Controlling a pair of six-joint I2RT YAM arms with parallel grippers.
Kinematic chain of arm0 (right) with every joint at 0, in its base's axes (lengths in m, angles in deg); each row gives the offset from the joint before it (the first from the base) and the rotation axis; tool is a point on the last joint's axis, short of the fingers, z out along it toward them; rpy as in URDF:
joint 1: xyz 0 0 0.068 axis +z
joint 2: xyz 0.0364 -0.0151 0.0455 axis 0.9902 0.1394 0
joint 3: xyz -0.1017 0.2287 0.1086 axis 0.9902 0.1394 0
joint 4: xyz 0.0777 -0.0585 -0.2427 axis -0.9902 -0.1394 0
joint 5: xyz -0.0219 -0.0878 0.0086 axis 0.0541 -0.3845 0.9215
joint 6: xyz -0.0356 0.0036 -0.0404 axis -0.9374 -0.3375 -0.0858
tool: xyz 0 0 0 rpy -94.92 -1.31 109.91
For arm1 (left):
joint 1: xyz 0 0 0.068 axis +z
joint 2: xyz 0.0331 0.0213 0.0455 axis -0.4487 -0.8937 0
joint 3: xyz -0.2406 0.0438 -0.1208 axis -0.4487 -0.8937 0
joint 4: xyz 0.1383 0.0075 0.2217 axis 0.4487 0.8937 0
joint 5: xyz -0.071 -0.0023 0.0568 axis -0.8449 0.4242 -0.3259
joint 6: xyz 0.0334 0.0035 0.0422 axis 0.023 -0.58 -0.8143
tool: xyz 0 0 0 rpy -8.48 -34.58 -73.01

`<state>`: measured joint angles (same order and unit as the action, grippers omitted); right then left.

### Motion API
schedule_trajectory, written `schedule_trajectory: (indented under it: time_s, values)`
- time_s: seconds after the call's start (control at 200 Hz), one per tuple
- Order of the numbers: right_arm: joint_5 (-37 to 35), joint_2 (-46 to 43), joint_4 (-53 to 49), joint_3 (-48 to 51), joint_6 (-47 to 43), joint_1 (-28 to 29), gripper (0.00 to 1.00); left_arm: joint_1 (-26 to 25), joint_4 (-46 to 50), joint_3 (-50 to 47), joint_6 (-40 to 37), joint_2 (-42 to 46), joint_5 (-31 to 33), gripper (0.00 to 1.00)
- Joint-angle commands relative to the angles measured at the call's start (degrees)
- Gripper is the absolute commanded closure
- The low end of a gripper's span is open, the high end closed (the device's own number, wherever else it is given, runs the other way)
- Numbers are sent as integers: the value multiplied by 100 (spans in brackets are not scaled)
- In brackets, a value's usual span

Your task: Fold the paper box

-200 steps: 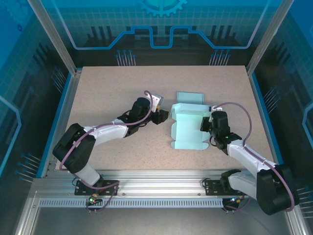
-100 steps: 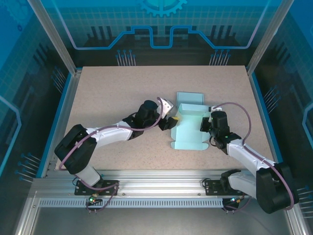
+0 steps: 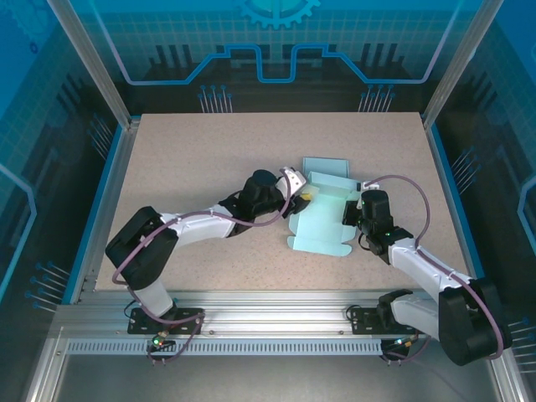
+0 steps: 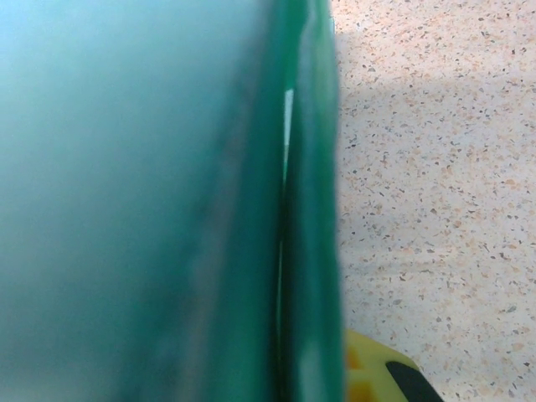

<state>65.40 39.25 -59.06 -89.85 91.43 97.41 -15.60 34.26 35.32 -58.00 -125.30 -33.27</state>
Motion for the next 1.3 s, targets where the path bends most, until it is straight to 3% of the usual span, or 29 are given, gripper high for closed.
schedule_trajectory:
  time_s: [0.0,0.21,0.365,0.465,0.67,0.805,0.94,1.126,1.296]
  values:
    - [187,-151,179,-21,-11,48,100,-87,-644,205,-347,-148,420,48]
    - [280,-183,214,12,-14,48,100,-168,-1064,402,-519,-542,914,51]
    - [306,-174,202,14,-27,57,100,-237,-1606,517,-466,-798,1564,68]
    - [313,-208,191,9,-9,70,100,-371,-1762,657,-500,-938,2338,77]
    - [154,-300,-57,-59,434,278,100,-653,-2122,822,-70,-1092,4126,85]
    - [-391,-256,-159,-93,970,815,100,-747,-2401,805,384,-1111,5154,88]
    - [-1293,-209,-511,-262,1557,1542,100,-757,-2635,618,935,-1006,5789,87]
    - [-2264,-81,-743,-340,2431,2515,100,-731,-2879,654,831,-1032,6530,85]
    - [-2783,87,-1135,-512,2880,3052,100,-669,-3163,409,497,-887,6364,82]
